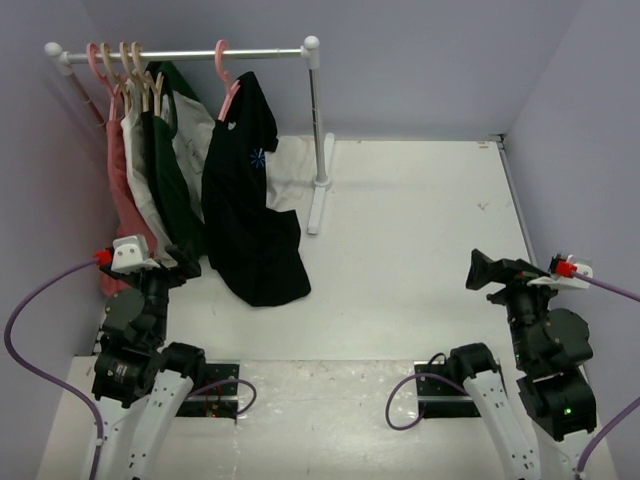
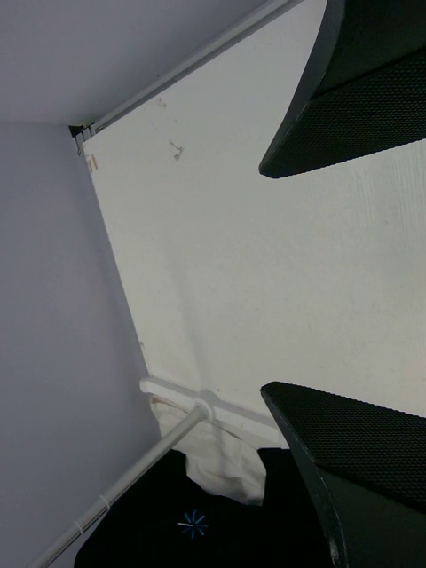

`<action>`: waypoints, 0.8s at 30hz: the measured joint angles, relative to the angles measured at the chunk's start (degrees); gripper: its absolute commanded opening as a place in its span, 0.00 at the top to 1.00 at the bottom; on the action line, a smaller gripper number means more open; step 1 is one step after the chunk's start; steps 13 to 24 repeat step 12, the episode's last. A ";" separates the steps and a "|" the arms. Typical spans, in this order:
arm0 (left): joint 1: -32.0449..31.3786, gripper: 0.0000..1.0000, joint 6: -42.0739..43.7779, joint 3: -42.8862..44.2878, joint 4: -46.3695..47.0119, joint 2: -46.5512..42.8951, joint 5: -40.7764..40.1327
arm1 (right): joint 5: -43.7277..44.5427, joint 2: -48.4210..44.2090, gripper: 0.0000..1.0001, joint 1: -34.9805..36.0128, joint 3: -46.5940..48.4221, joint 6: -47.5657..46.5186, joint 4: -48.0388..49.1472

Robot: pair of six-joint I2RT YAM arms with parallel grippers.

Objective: Place the t-shirt on the hanger
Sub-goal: Reset both arms

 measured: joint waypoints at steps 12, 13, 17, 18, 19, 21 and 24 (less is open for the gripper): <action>-0.49 0.00 0.03 -2.23 0.63 0.00 1.82 | 0.07 0.60 0.01 0.00 -0.23 -0.08 1.27; -0.49 0.00 0.03 -2.23 0.63 0.00 1.82 | 0.07 0.60 0.01 0.00 -0.23 -0.08 1.27; -0.49 0.00 0.03 -2.23 0.63 0.00 1.82 | 0.07 0.60 0.01 0.00 -0.23 -0.08 1.27; -0.49 0.00 0.03 -2.23 0.63 0.00 1.82 | 0.07 0.60 0.01 0.00 -0.23 -0.08 1.27; -0.49 0.00 0.03 -2.23 0.63 0.00 1.82 | 0.07 0.60 0.01 0.00 -0.23 -0.08 1.27; -0.49 0.00 0.03 -2.23 0.63 0.00 1.82 | 0.07 0.60 0.01 0.00 -0.23 -0.08 1.27; -0.49 0.00 0.03 -2.23 0.63 0.00 1.82 | 0.07 0.60 0.01 0.00 -0.23 -0.08 1.27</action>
